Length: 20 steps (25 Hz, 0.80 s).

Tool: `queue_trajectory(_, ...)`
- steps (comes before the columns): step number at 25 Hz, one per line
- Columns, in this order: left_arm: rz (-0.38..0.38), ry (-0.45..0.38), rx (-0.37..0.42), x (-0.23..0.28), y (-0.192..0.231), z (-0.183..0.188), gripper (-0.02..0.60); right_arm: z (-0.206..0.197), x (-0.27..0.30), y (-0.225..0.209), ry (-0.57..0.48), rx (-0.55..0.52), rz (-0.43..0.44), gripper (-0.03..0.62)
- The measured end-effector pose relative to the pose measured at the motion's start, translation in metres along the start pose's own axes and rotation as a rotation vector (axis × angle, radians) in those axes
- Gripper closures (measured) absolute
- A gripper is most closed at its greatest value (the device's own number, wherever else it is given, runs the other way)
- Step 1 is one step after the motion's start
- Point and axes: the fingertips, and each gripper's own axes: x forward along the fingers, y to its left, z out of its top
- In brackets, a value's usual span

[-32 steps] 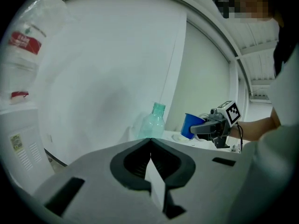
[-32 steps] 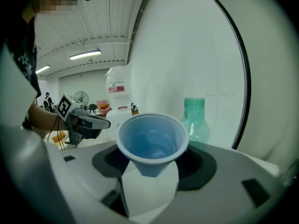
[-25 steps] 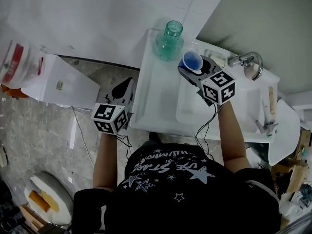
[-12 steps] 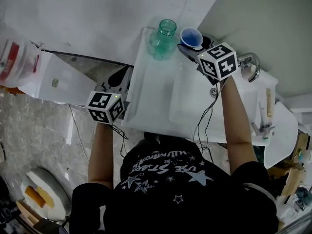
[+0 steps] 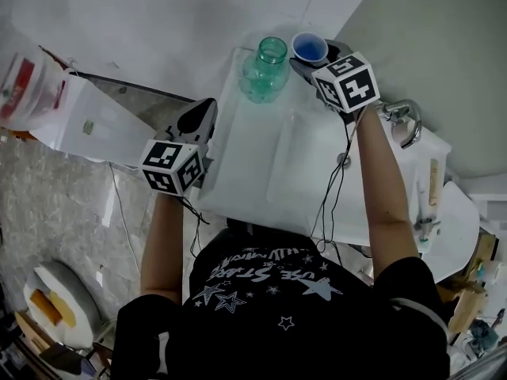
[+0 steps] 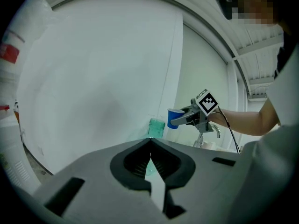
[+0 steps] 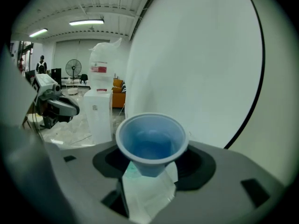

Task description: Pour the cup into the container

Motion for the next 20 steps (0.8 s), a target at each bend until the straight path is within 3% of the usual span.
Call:
queue_trajectory(7,-0.003,-0.005,-0.004,0.006,0.009,0.002,0.571,0.011,0.010,-0.021,0.037,-0.071,-0.063,0.319)
queue_trajectory(12,-0.009,0.000,-0.009,0.010,0.014,-0.001,0.569,0.011,0.016,-0.031,0.110,-0.201,-0.119,0.319)
queue_trajectory(20,-0.003,-0.003,-0.034,0.009,0.019,-0.007,0.569,0.014,0.025,-0.021,0.190,-0.421,-0.133,0.316)
